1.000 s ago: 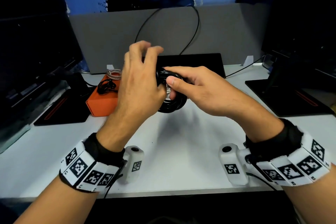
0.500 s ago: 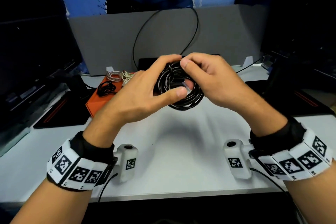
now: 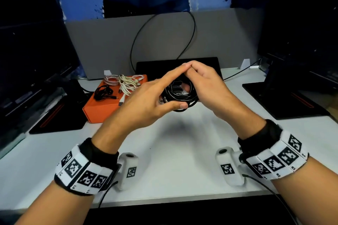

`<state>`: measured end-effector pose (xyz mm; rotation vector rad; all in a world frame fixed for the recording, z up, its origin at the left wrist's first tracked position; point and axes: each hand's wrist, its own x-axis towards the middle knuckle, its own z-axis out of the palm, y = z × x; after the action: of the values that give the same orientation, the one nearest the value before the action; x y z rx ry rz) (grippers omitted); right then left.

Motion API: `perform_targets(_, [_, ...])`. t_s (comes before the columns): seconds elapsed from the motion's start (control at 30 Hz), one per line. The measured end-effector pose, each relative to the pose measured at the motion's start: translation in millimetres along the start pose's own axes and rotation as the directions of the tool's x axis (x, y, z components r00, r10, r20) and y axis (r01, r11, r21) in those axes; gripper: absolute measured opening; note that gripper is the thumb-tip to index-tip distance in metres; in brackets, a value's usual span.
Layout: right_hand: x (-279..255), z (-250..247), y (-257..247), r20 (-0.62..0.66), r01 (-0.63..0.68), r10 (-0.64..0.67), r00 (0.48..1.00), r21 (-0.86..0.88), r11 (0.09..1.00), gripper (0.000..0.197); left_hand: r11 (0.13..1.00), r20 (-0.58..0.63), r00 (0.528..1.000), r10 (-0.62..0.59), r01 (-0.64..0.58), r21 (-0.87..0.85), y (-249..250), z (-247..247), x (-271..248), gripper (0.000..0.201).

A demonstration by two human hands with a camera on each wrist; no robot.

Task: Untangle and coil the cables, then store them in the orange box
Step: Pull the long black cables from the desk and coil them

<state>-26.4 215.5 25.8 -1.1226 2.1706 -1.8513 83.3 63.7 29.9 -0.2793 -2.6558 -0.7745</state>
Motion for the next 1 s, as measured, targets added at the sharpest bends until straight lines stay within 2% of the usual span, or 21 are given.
perform_targets(0.1, [4.8, -6.7, -3.5, 0.041, 0.003, -0.003, 0.999, -0.005, 1.000, 0.030, 0.998, 0.109, 0.994, 0.025, -0.019, -0.057, 2.4, -6.4, -2.5, 0.098])
perform_targets(0.17, [5.7, -13.4, -6.8, 0.100, -0.029, 0.024, 0.995, 0.049, 0.998, 0.033, 0.996, 0.137, 0.988, 0.065, -0.056, -0.068, 6.9, -8.0, -4.7, 0.094])
perform_targets(0.27, [3.8, -19.3, -8.2, 0.140, -0.044, 0.034, 0.990, 0.074, 0.996, 0.037, 0.985, 0.076, 0.989, 0.129, -0.119, -0.123, 12.4, -9.1, -5.3, 0.073])
perform_targets(0.33, [2.0, -14.4, -8.0, 0.106, -0.029, 0.019, 0.994, 0.097, 0.995, 0.039, 0.979, 0.012, 0.991, 0.134, -0.131, -0.157, 10.7, -9.1, -3.6, 0.047])
perform_targets(0.4, [0.6, -4.9, -5.6, 0.060, -0.017, 0.010, 0.998, 0.105, 0.994, 0.036, 0.982, -0.012, 0.994, 0.104, -0.105, -0.157, 4.5, -7.6, -2.0, 0.028])
perform_targets(0.47, [0.7, 3.8, 0.0, 0.038, -0.023, 0.019, 0.999, 0.103, 0.994, 0.037, 0.984, 0.003, 0.998, 0.064, -0.063, -0.166, -1.0, -7.4, -1.1, 0.022])
perform_targets(0.57, [2.5, 6.3, 8.5, 0.039, -0.050, 0.048, 0.998, 0.055, 0.997, 0.041, 0.979, 0.114, 0.993, 0.004, 0.020, -0.201, -4.7, -11.2, -0.9, 0.027])
perform_targets(0.63, [4.1, 2.5, 9.7, 0.039, -0.035, 0.035, 0.999, 0.003, 0.999, 0.040, 0.996, 0.140, 0.990, 0.029, -0.017, -0.086, -5.0, -10.3, -1.2, 0.032])
perform_targets(0.7, [4.4, -0.5, 7.6, 0.042, -0.018, 0.019, 0.999, -0.025, 1.000, 0.040, 0.996, 0.120, 0.991, 0.065, -0.072, 0.054, -2.1, -9.0, -1.9, 0.026])
perform_targets(0.8, [2.4, 1.4, 5.8, 0.016, 0.007, -0.005, 1.000, -0.089, 0.996, 0.039, 0.985, 0.088, 0.996, 0.034, -0.048, 0.167, 3.1, -10.0, -1.3, 0.022])
perform_targets(0.93, [-2.2, 4.6, 1.8, -0.057, 0.067, -0.089, 0.994, -0.308, 0.949, 0.031, 0.979, 0.039, 0.999, -0.035, 0.026, 0.201, 0.4, -6.6, -0.7, 0.037])
perform_targets(1.0, [-4.8, 2.9, -3.5, -0.094, 0.085, -0.125, 0.988, -0.343, 0.935, 0.030, 0.987, -0.004, 1.000, -0.031, 0.031, 0.157, 0.9, -4.3, -1.0, 0.040])
